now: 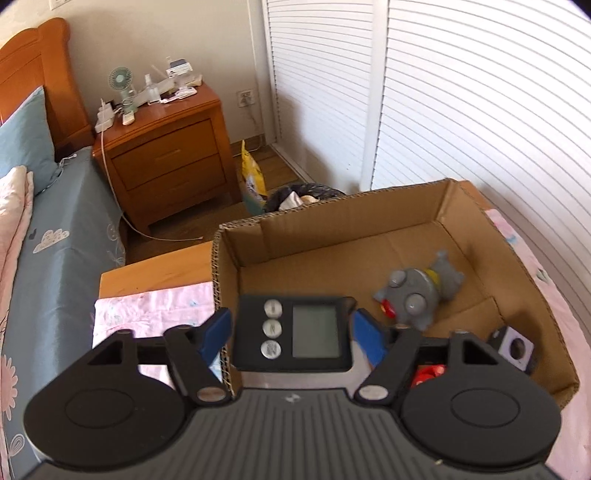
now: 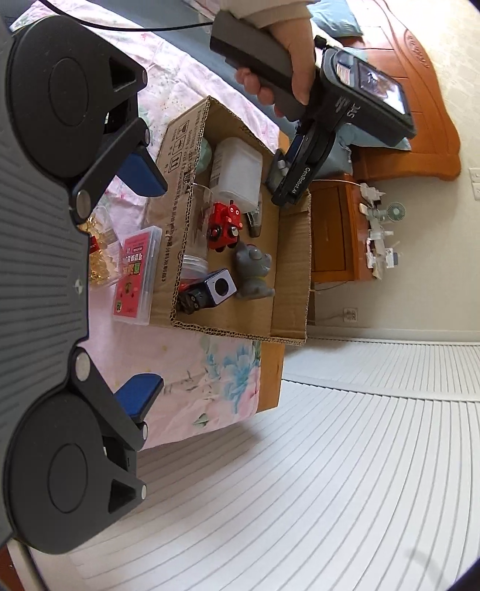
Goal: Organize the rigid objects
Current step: 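Carry the cube toy and timer into the box and open both tools, then move the left tool to the capsule jar and the right to the pink card case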
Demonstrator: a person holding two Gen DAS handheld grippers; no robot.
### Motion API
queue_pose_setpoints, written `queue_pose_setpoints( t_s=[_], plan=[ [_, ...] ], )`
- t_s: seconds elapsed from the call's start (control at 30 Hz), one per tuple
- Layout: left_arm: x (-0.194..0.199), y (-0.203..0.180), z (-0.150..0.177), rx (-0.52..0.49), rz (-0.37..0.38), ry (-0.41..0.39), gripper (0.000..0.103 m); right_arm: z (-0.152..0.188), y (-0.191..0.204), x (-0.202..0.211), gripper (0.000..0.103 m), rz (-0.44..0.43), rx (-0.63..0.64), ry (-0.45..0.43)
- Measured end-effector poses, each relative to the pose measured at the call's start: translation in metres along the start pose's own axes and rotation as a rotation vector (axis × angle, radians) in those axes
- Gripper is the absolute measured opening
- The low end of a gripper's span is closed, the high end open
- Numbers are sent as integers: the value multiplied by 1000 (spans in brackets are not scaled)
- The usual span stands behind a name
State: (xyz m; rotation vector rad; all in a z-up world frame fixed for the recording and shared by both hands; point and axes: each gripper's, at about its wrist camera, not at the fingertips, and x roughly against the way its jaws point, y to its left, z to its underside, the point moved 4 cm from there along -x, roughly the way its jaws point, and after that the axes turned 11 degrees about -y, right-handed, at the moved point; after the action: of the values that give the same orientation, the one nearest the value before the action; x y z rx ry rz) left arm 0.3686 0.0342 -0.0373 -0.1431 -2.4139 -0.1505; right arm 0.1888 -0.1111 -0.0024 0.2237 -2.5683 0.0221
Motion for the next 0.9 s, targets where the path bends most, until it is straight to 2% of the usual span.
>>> queue_pose_setpoints(
  t_s=[0.03, 0.07, 0.47, 0.7, 0.8, 0.9],
  plan=[
    [2, 1, 0, 5, -8, -3, 91, 1, 0, 1, 103, 5, -1, -3],
    [4, 2, 0, 9, -10, -13, 93, 2, 0, 2, 103, 7, -1, -8],
    [64, -1, 29, 3, 16, -46, 95, 19, 0, 1, 103, -8, -30, -7],
    [109, -11, 52, 13, 15, -118, 101, 35, 4, 5, 103, -48, -31, -16],
    [128, -19, 67, 8, 34, -138, 101, 43, 6, 6, 103, -72, -34, -15],
    [141, -27, 85, 21, 23, -155, 101, 52, 9, 6, 103, -84, -13, -13]
  ],
)
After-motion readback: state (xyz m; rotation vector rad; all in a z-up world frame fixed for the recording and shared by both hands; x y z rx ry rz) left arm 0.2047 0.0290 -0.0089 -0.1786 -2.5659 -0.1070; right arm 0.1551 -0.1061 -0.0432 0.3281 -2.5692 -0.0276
